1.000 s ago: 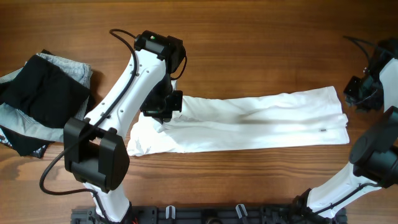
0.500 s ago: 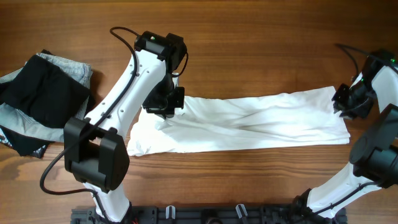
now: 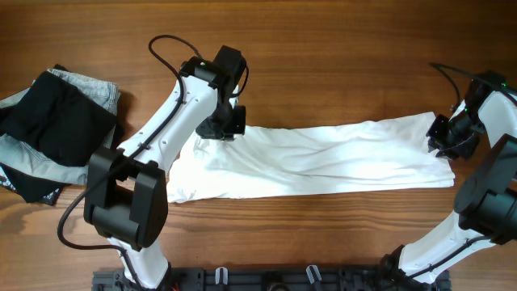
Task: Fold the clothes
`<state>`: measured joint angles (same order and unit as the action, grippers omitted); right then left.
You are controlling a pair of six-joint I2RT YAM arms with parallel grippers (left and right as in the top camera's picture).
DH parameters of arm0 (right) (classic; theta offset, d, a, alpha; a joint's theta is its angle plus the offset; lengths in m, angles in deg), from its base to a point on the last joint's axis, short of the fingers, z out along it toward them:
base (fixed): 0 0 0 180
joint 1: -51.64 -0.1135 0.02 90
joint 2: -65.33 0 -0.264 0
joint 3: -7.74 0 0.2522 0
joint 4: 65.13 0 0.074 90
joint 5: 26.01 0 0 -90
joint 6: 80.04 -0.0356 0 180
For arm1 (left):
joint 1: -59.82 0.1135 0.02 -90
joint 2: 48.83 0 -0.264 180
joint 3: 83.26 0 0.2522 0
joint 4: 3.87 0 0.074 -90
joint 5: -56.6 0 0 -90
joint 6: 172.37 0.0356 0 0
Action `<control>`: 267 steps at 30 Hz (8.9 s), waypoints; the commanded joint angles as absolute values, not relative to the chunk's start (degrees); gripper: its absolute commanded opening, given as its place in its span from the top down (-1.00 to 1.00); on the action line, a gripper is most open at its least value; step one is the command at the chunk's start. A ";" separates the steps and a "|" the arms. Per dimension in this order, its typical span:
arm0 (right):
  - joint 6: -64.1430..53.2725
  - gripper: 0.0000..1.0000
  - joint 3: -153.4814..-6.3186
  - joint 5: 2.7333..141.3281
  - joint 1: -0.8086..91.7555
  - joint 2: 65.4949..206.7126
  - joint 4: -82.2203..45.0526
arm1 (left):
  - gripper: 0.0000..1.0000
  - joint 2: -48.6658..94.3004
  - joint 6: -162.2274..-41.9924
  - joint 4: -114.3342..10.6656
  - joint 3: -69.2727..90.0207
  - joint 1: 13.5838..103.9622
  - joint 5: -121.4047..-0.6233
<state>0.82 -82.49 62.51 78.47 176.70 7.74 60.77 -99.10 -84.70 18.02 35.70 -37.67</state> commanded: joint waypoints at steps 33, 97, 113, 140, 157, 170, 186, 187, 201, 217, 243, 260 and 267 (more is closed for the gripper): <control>-0.04 0.53 -82.29 63.56 78.49 175.92 6.74 | -0.19 59.72 -108.55 -82.36 2.57 42.70 -26.48; -0.06 0.51 -82.29 63.95 78.49 175.92 6.76 | 0.39 49.54 -106.89 -69.42 -6.02 44.14 -23.44; -0.06 0.51 -82.29 63.95 78.49 175.92 6.76 | 0.39 49.58 -108.20 -66.86 -8.31 45.95 -26.94; -0.08 0.52 -82.29 63.93 78.49 175.92 6.93 | 0.65 49.56 -108.15 -63.04 -9.28 45.95 -31.27; -0.04 0.50 -82.29 63.93 78.49 175.92 6.93 | 0.79 47.92 -108.18 -64.46 -8.10 45.89 -31.51; -0.04 0.51 -82.29 63.93 78.49 175.92 6.96 | 0.79 47.92 -108.13 -65.37 -8.10 45.80 -36.69; -0.08 0.50 -82.29 63.93 78.49 175.92 7.11 | 0.59 47.92 -108.13 -62.10 -8.10 45.80 -33.12; -0.06 0.52 -82.29 63.93 78.49 175.92 7.11 | 0.53 47.92 -108.13 -61.97 -8.10 45.80 -33.10; -0.08 0.50 -82.29 63.95 78.49 175.92 7.11 | 0.33 47.92 -108.13 -56.35 -8.12 45.80 -31.42; -0.08 0.50 -82.29 63.95 78.49 175.92 7.13 | 0.50 47.92 -108.13 -64.50 -10.39 45.80 -35.33; -0.06 0.50 -82.29 64.09 78.49 175.92 7.13 | 0.57 47.48 -108.11 -61.51 -5.21 45.80 -33.23; -0.06 0.50 -82.29 64.11 78.49 175.92 7.11 | 0.57 47.88 -108.13 -60.35 -5.32 45.80 -29.80; -0.08 0.50 -82.29 64.11 78.49 175.92 7.11 | 0.56 50.02 -108.13 -59.87 -5.80 45.80 -29.43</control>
<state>0.79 -82.49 62.95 78.47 176.70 7.07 48.99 -108.33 -60.02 -5.17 45.76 -31.05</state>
